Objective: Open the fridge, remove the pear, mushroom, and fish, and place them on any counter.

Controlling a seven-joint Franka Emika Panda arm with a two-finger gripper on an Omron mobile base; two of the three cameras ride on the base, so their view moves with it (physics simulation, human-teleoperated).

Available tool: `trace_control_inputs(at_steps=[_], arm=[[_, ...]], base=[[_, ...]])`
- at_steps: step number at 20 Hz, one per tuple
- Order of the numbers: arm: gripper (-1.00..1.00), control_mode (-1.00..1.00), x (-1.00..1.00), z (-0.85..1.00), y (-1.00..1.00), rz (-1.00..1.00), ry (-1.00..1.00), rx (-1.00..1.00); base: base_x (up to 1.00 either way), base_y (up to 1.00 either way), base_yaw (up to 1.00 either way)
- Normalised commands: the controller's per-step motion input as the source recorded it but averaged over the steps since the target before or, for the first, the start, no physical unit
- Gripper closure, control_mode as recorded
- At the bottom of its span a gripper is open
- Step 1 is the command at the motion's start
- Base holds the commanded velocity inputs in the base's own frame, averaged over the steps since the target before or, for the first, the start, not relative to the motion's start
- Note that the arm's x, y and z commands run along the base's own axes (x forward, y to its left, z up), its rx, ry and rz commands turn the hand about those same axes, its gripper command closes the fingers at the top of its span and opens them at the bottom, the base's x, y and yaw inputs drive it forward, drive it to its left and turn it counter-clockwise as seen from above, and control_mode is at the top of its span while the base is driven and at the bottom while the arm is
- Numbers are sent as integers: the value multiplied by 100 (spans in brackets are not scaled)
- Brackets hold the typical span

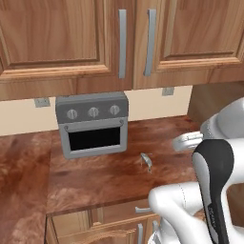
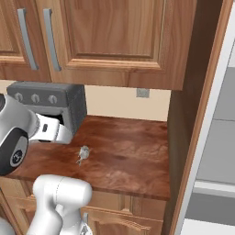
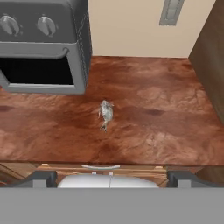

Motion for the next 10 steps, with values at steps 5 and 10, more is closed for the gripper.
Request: trace_control_inputs(at_steps=[5,10], arm=[[-100,100,0,0,0,0,1,0],[-100,100,0,0,0,0,0,0]], base=[[0,0,0],[-68,-9,1]])
